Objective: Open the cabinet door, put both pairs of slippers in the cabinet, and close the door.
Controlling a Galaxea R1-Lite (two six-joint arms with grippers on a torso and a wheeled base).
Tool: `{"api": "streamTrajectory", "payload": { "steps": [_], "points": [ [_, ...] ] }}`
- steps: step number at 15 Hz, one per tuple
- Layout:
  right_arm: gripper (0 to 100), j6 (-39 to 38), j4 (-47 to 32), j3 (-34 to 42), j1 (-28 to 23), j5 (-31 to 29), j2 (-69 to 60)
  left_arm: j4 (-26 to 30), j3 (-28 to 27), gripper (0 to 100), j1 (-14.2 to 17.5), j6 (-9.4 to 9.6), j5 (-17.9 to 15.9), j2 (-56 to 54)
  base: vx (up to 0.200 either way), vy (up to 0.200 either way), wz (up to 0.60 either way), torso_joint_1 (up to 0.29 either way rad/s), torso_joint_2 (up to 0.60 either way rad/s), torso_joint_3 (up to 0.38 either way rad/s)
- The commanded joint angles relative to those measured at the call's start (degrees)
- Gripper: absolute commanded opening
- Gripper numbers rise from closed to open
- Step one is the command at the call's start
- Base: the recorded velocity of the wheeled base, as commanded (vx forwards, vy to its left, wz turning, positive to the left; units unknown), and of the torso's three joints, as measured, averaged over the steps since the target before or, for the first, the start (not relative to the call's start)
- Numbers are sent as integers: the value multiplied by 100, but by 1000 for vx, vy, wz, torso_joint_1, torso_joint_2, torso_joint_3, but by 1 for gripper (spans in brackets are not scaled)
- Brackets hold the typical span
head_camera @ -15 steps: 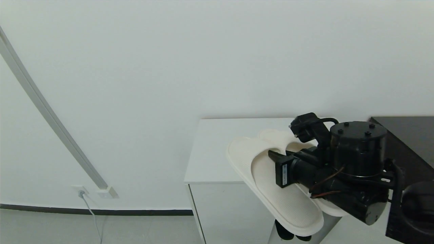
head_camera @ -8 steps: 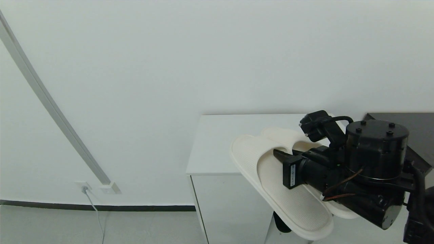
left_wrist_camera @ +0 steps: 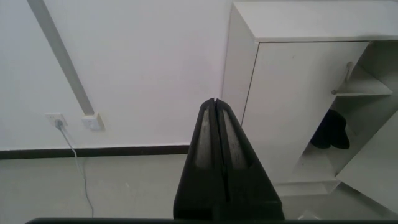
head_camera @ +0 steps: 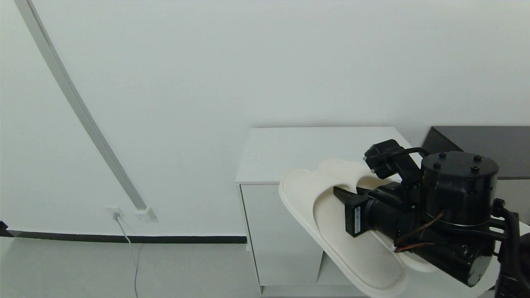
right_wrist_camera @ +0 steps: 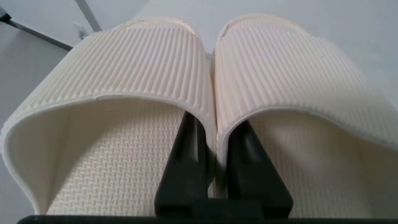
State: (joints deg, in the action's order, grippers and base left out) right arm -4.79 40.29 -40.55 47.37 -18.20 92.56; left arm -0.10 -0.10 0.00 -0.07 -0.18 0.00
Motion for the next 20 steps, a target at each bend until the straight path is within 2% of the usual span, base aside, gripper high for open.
{"api": "streamTrajectory", "payload": {
  "steps": [1, 8, 20],
  "points": [
    [0, 31, 14, 20, 0, 1, 16, 1, 1, 0, 0, -1, 1, 9, 0, 0, 0, 0, 0, 0],
    [0, 163, 23, 73, 35, 1, 16, 1, 1, 0, 0, -28, 9, 9, 0, 0, 0, 0, 0, 0],
    [0, 163, 40, 143, 44, 10, -10, 1, 1, 0, 0, -19, 1, 9, 0, -200, 0, 4, 2, 4]
  ]
}}
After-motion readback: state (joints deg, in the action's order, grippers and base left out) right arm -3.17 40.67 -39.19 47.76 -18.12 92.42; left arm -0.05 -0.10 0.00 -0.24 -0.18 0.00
